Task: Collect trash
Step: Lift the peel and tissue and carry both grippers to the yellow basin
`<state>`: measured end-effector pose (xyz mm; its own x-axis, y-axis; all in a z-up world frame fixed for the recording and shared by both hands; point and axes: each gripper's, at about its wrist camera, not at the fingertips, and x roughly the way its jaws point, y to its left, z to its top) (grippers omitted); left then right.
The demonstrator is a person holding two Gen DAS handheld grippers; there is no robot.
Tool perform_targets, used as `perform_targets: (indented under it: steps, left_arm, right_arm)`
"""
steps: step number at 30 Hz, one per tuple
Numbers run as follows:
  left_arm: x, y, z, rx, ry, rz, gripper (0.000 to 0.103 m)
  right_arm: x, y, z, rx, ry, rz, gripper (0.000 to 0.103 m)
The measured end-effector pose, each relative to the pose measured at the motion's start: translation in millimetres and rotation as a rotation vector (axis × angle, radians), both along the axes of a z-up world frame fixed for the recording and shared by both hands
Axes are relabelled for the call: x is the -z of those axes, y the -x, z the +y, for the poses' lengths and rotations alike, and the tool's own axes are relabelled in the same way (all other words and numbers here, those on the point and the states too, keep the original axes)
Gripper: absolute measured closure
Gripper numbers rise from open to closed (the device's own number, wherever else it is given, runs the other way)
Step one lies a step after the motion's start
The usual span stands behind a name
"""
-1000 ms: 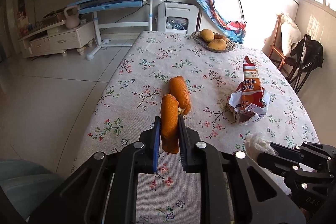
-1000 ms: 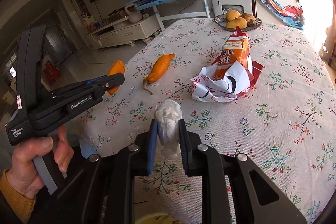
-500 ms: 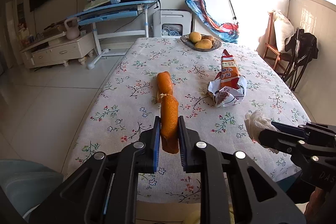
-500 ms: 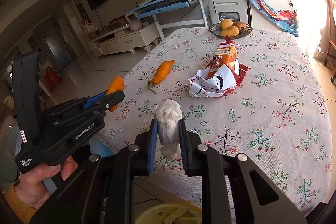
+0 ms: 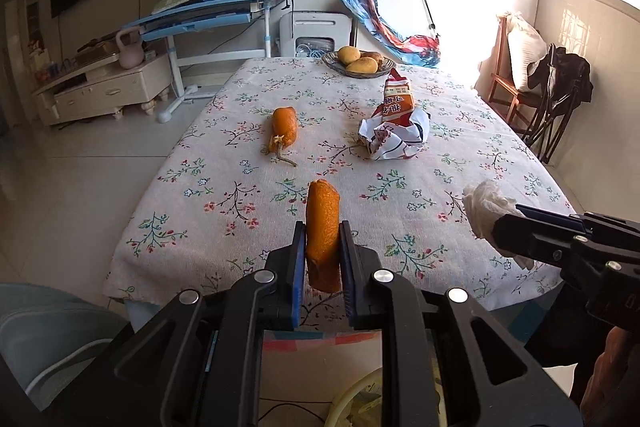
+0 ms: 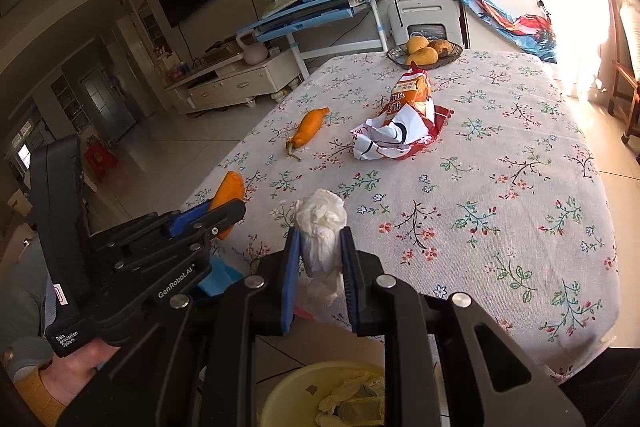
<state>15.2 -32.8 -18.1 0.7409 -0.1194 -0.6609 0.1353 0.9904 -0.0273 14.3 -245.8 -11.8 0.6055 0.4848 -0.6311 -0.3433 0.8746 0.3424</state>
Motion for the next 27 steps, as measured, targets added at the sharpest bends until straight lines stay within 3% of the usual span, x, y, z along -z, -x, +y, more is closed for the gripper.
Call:
perform_targets:
  steps: [27]
  left_arm:
    - [15,67,-24,0.058,0.013,0.039,0.087]
  right_arm:
    - [7,55,-11,-0.015,0.017,0.047,0.082]
